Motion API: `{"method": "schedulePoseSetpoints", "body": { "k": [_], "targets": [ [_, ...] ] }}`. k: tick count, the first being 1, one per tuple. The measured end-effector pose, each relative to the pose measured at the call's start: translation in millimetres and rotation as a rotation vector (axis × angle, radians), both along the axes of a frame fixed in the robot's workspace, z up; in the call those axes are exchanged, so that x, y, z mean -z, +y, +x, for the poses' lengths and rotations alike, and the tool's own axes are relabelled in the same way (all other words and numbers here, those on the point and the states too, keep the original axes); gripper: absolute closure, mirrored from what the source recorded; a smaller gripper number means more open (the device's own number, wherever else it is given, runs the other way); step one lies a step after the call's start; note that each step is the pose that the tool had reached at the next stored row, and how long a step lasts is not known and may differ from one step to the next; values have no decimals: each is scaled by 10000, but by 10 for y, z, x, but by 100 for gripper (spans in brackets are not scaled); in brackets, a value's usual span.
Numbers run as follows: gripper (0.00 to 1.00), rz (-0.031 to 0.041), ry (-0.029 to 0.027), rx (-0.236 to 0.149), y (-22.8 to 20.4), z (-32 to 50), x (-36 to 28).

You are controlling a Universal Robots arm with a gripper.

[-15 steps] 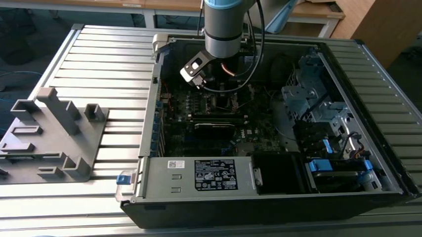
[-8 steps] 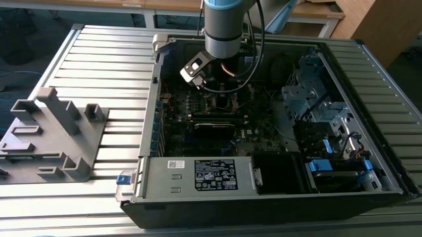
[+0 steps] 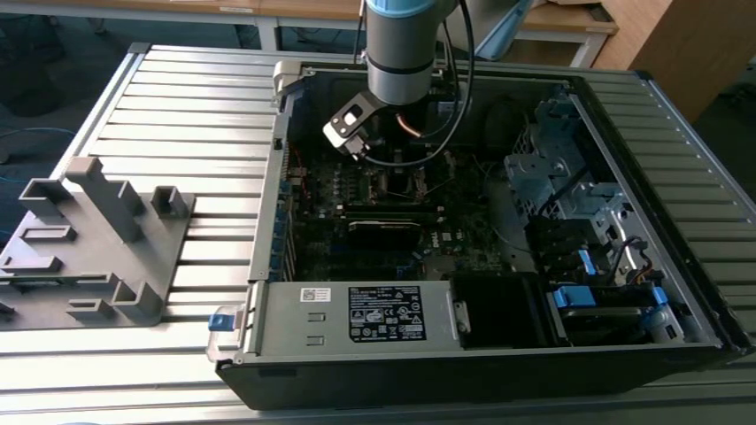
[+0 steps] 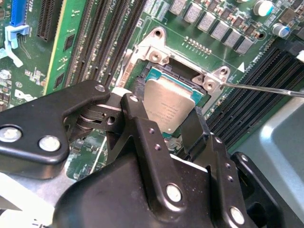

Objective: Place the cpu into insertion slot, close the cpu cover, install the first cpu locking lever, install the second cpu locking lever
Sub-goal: 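Place the cpu into insertion slot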

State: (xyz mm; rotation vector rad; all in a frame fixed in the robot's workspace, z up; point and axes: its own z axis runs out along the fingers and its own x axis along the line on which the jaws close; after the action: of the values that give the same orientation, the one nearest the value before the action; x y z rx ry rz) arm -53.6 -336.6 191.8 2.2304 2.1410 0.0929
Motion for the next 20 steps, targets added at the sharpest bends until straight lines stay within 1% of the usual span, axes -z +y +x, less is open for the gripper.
{"method": "schedulePoseSetpoints", "body": {
  "k": [11,13,14,15,18,20],
  "targets": [
    [46,0,-4,-1,0,2,16],
    [45,14,-10,0,3,3,21],
    [39,9,-9,-1,2,3,21],
    [39,6,-7,-1,1,3,20],
    [39,-1,-2,-1,0,2,10],
    [39,0,-2,-1,0,2,-22]
  ]
}}
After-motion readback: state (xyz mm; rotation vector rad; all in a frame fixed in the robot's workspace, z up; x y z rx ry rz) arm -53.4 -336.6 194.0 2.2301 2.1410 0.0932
